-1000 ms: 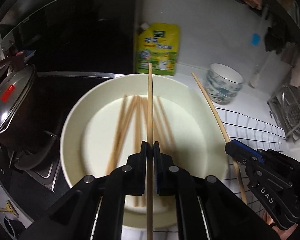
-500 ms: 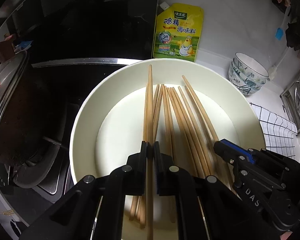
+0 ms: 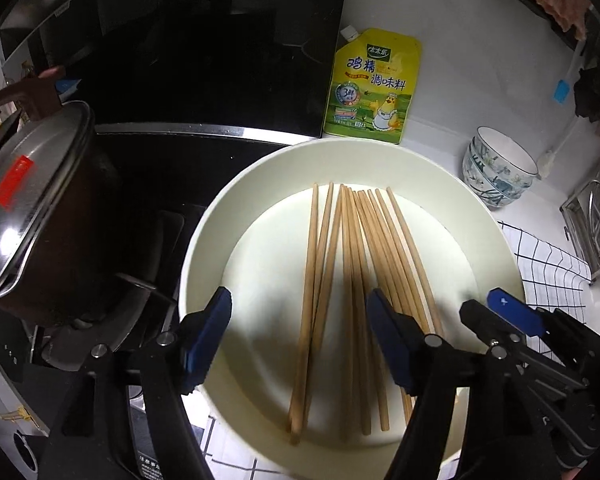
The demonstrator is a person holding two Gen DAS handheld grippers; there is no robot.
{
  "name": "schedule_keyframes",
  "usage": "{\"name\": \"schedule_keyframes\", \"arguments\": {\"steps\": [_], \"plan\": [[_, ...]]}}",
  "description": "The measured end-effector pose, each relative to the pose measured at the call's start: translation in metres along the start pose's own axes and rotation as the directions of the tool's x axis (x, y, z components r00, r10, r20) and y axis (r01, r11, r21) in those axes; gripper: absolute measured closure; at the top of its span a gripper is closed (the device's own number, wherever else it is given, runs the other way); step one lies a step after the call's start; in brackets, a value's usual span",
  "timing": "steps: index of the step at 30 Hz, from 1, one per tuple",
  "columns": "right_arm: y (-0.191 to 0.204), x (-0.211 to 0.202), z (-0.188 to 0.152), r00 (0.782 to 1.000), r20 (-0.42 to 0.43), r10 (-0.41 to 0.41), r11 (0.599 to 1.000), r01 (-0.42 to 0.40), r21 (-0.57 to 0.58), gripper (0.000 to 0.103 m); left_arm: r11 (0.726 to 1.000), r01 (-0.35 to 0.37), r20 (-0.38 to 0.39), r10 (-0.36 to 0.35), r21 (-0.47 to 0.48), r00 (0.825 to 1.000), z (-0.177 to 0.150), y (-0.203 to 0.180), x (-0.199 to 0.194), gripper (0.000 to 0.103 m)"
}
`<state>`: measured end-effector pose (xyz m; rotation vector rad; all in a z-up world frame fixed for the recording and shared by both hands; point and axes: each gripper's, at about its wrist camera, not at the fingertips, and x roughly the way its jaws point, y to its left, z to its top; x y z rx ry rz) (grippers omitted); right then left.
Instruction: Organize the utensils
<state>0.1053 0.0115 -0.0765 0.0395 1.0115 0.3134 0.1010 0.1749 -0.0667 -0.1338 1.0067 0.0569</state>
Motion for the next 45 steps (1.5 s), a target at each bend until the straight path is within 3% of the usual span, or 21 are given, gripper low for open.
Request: {"name": "schedule_keyframes", "arguments": {"steps": [21,26,30,33,45], "plan": [[0.005,-0.039,-0.011,0.999,0.037,-0.031,0.999,0.031,0.008,0.054,1.0,-0.005,0.043,0.004,0.02,0.999,-0.013,-0.001,-0.037,0.032],[0.007,-0.043,-0.013,0.998,0.039,-0.047,0.999,0.046,0.007,0.05,1.0,-0.014,0.053,0.013,0.015,0.998,-0.016,0.0,-0.043,0.022],[0.008,-0.047,-0.014,0.997,0.039,-0.06,0.998,0.059,0.007,0.048,1.0,-0.016,0.054,0.016,0.009,0.998,-0.017,0.002,-0.045,0.021],[0.008,-0.049,-0.014,0.997,0.034,-0.072,0.997,0.072,0.007,0.048,1.0,-0.028,0.056,0.028,0.003,0.998,-0.018,0.002,-0.046,0.013],[0.009,-0.058,-0.017,0.996,0.043,-0.084,0.996,0.084,-0.001,0.041,0.999,-0.044,0.05,0.045,-0.011,0.998,-0.02,0.007,-0.052,0.01]]}}
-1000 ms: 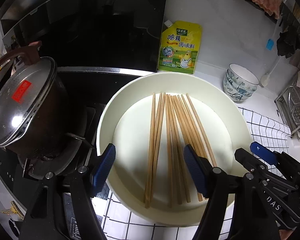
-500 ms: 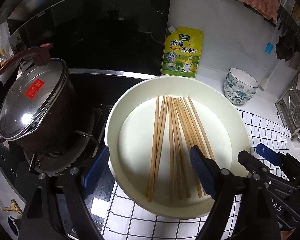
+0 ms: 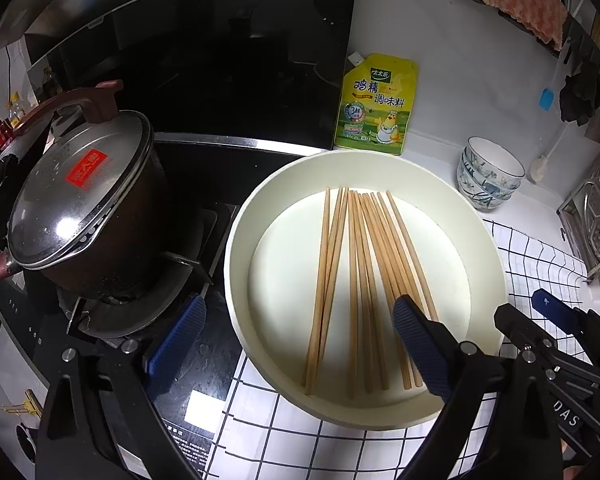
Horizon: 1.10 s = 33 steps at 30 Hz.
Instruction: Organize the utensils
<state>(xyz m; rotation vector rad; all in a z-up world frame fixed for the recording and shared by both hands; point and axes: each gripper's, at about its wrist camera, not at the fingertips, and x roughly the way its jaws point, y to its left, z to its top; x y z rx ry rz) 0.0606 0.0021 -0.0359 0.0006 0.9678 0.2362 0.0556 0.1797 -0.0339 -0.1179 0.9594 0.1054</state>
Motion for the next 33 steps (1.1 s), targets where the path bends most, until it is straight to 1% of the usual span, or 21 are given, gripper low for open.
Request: {"name": "schedule_keyframes", "arguments": {"steps": [17,24,33], "plan": [[0.004,-0.01,-0.001,1.0,0.023,-0.01,1.0,0.01,-0.012,0.041,1.0,0.005,0.012,-0.005,0.005,1.0,-0.002,-0.001,-0.011,0.01],[0.005,-0.012,-0.002,1.0,0.023,-0.008,1.0,0.009,-0.022,0.041,1.0,-0.006,0.008,0.006,0.011,1.0,-0.002,-0.002,-0.012,0.01],[0.009,-0.015,-0.002,1.0,0.029,-0.008,0.999,0.009,-0.033,0.041,1.0,0.012,0.005,-0.012,-0.003,1.0,-0.001,0.001,-0.012,0.01]]}}
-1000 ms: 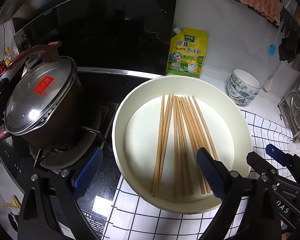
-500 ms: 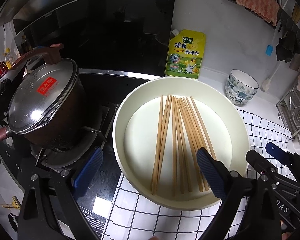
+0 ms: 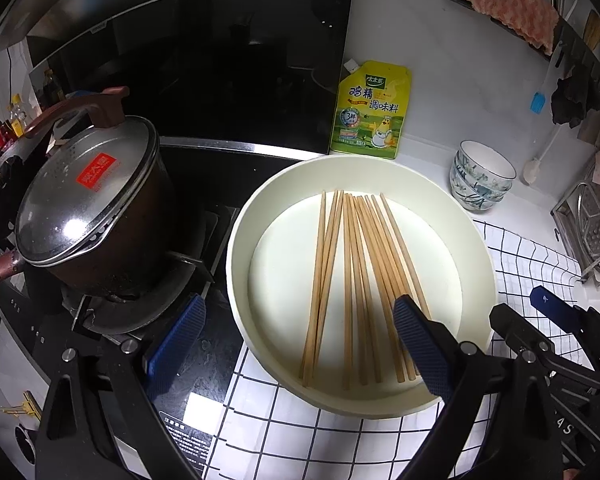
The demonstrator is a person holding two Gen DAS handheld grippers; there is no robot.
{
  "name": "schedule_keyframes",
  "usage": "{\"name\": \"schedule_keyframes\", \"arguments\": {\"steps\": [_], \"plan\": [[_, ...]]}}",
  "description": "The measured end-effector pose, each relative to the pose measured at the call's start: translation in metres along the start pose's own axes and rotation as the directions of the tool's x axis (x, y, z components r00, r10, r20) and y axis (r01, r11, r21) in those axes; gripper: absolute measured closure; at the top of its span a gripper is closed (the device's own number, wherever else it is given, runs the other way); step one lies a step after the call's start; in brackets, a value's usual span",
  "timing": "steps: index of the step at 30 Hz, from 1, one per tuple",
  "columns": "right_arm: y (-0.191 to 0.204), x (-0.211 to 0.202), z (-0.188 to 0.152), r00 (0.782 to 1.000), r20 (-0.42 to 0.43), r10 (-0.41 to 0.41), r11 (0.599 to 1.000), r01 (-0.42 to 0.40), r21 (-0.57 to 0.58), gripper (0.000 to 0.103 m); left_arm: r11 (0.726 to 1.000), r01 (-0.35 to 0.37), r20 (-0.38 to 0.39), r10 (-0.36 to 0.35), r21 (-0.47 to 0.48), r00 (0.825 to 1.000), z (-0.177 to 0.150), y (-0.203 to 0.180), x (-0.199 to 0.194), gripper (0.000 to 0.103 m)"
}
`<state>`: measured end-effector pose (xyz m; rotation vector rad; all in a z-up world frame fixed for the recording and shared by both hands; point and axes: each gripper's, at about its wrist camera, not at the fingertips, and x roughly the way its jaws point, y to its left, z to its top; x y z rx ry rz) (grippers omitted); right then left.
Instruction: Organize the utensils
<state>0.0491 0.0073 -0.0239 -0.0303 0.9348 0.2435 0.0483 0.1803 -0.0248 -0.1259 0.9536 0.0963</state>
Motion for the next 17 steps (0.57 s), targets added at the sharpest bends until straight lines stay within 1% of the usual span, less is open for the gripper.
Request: {"name": "schedule_keyframes", "arguments": {"steps": [4,8,10,17], "plan": [[0.0006,-0.0004,0.0005,1.0,0.0,-0.001,1.0,0.001,-0.003,0.041,1.0,0.011,-0.009,-0.011,-0.011,1.0,-0.0024,0.0017,0.0015,0.009],[0.0018,-0.0008,0.0009,1.0,0.003,0.002,1.0,-0.002,-0.007,0.041,1.0,0.012,0.002,-0.012,-0.008,1.0,-0.0014,0.002,-0.0005,0.009],[0.0028,-0.0015,0.001,1.0,0.006,0.001,1.0,-0.001,-0.01,0.041,1.0,0.015,-0.003,-0.015,-0.011,1.0,-0.0006,0.0022,-0.0006,0.008],[0.0022,-0.0021,0.0014,1.0,0.008,0.004,1.0,-0.004,-0.008,0.041,1.0,0.009,-0.008,-0.009,-0.023,1.0,-0.0008,0.0033,-0.0008,0.008]]}}
